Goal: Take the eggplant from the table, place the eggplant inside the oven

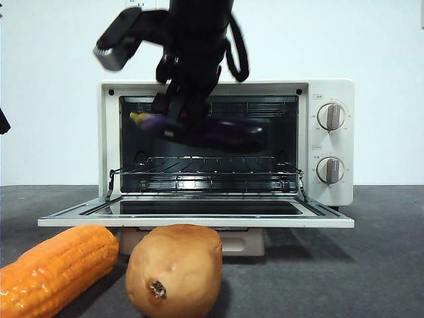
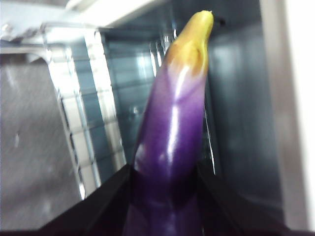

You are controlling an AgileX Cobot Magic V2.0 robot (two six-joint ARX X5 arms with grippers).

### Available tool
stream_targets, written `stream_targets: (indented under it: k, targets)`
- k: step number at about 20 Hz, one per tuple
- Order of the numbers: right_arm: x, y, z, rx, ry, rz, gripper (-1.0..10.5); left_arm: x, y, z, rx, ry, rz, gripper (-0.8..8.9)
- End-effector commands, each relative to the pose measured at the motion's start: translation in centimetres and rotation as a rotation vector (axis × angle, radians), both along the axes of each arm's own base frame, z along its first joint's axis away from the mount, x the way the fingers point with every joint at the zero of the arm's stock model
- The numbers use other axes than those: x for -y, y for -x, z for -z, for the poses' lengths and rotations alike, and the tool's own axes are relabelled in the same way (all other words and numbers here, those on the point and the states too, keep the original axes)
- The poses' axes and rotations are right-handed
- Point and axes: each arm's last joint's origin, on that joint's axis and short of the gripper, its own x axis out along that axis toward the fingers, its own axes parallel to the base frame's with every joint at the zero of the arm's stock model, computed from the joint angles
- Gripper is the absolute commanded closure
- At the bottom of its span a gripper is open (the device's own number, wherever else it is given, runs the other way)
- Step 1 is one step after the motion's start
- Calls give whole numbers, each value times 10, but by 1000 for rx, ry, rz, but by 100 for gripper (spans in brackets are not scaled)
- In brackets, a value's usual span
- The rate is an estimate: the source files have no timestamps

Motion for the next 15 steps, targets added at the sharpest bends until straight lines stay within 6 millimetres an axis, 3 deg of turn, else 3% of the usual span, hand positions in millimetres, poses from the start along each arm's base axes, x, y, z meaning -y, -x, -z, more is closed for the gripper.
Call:
stream_targets:
  k: [1,5,9,15]
  targets:
    - [-11,-6,9,32,41,-38,813,0,-2,-2,13,6,0,810]
    - [-12,-12,23,19,72,-11,765,0,-2,-2,13,6,0,810]
    - [-9,-17,25,13,26,45,658,0,-2,-2,12,6,0,810]
    - [-12,-14,25,17,16,58,653,0,-2,-2,13,6,0,810]
